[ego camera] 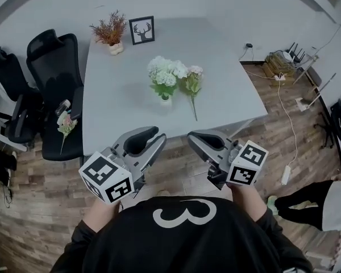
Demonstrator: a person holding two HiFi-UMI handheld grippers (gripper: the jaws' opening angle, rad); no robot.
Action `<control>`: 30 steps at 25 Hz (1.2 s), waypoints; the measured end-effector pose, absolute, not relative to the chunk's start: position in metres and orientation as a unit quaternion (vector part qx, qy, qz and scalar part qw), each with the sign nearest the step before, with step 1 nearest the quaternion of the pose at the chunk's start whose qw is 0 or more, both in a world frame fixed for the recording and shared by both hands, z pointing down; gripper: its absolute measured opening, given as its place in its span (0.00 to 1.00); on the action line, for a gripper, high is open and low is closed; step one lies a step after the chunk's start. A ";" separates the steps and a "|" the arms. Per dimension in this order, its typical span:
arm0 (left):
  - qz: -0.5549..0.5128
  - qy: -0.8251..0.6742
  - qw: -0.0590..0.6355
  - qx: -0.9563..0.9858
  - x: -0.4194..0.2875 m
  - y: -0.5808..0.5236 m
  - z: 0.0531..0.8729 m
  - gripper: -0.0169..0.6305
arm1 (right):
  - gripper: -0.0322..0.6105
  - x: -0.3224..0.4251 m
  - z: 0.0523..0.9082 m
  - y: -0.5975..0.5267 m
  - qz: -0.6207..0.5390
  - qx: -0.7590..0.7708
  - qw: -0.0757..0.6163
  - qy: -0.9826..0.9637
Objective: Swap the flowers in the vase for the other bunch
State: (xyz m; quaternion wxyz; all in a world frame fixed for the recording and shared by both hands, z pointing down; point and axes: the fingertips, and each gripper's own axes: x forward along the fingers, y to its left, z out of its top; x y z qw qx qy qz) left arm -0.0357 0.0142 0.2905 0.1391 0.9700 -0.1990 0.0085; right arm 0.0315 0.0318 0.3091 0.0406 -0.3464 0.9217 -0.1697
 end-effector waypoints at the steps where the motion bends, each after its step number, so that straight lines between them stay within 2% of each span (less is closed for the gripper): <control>1: 0.010 -0.210 0.123 0.970 -0.036 0.025 0.286 0.13 | 0.06 0.031 0.306 0.041 -0.167 -0.338 0.041 0.925; 4: 0.033 -0.222 0.110 0.968 -0.027 0.058 0.288 0.05 | 0.06 0.035 0.302 0.071 -0.165 -0.315 0.040 0.934; 12: 0.054 -0.248 0.162 0.954 -0.003 0.121 0.312 0.05 | 0.06 0.055 0.311 0.134 -0.170 -0.299 0.048 0.938; 30: 0.059 -0.267 0.160 0.949 0.014 0.197 0.319 0.05 | 0.06 0.068 0.326 0.207 -0.170 -0.307 0.025 0.936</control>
